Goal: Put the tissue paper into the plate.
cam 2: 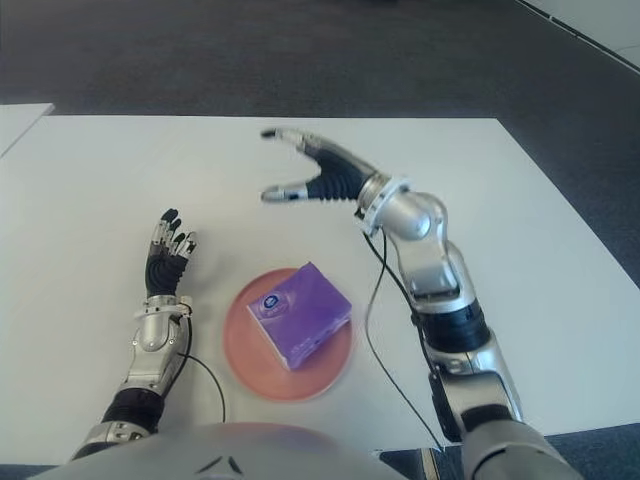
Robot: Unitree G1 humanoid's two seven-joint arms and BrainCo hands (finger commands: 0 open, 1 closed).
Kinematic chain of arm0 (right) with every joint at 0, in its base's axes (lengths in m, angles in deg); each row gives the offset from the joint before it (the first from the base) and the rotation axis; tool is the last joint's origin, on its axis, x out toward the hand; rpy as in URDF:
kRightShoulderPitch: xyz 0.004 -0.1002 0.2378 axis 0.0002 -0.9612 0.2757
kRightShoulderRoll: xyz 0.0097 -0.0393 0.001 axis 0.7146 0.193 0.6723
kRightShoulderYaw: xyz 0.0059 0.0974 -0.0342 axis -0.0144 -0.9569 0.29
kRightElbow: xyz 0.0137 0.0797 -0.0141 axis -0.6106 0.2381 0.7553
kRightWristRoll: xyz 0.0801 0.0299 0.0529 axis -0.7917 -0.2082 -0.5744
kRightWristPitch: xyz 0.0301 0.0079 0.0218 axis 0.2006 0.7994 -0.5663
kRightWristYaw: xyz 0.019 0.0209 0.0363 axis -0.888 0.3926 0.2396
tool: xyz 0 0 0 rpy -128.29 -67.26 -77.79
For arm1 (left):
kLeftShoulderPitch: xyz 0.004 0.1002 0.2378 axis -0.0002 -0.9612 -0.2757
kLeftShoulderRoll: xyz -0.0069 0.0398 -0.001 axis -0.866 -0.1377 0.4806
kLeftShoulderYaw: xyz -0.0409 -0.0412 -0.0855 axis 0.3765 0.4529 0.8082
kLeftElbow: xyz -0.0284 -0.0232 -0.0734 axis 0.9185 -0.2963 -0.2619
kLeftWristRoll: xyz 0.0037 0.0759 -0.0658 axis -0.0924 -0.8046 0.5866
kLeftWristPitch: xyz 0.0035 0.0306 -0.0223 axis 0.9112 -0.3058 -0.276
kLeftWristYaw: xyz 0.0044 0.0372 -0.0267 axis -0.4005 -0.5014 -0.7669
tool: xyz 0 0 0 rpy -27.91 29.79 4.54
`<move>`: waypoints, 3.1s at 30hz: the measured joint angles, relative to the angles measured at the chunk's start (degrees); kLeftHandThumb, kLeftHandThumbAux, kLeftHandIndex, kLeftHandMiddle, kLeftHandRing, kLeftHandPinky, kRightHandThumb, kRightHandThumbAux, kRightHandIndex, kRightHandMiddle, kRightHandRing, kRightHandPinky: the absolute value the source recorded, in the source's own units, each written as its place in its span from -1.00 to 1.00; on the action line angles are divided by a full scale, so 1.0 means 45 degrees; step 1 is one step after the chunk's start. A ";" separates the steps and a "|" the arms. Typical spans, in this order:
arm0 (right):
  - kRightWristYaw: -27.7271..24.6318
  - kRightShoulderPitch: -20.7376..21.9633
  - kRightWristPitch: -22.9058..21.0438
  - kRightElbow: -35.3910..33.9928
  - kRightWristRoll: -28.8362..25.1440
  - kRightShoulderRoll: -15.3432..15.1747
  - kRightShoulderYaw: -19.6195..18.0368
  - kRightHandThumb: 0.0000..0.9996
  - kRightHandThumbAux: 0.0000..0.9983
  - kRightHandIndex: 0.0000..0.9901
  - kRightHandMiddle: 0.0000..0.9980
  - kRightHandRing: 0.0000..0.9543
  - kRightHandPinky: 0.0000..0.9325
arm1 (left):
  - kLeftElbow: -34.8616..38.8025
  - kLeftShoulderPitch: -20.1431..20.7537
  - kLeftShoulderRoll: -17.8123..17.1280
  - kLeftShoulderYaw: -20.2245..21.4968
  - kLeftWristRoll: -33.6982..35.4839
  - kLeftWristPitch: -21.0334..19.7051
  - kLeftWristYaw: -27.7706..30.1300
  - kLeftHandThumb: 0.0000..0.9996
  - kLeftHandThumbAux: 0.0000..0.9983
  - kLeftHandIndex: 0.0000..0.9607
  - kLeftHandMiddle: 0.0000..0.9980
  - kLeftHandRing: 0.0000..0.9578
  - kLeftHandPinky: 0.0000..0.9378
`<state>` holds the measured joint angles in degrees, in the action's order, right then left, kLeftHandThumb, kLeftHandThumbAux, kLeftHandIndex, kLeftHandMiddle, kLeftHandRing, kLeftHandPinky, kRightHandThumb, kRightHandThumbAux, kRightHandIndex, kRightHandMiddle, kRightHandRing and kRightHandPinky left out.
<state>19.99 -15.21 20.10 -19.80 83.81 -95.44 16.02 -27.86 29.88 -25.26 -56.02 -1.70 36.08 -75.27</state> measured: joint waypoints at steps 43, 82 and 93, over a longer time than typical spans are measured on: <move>0.5936 -0.1591 0.1925 0.5353 -0.4859 0.3465 -0.4587 -0.83 0.05 -1.00 -1.00 -1.00 -1.00 | -0.0405 0.0294 -0.0042 -0.0017 0.0098 0.0199 0.0041 -0.61 0.23 -0.84 -0.93 -1.00 -0.99; 0.8316 -0.5944 0.1913 0.5798 -0.2824 0.5129 -0.2336 -0.82 0.17 -1.00 -1.00 -1.00 -1.00 | -0.0549 0.0325 -0.0075 -0.0004 0.0211 0.0510 0.0048 -0.55 0.27 -0.85 -0.92 -0.98 -0.95; 0.8355 -0.6292 0.1734 0.5546 -0.2715 0.5037 -0.2316 -0.81 0.16 -1.00 -1.00 -1.00 -1.00 | -0.0520 0.0316 -0.0058 -0.0005 0.0377 0.0508 0.0158 -0.53 0.22 -0.83 -0.91 -0.97 -0.95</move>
<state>57.58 -43.53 27.91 5.16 71.59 -72.78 5.59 -30.20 31.31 -25.52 -56.04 0.00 38.37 -74.56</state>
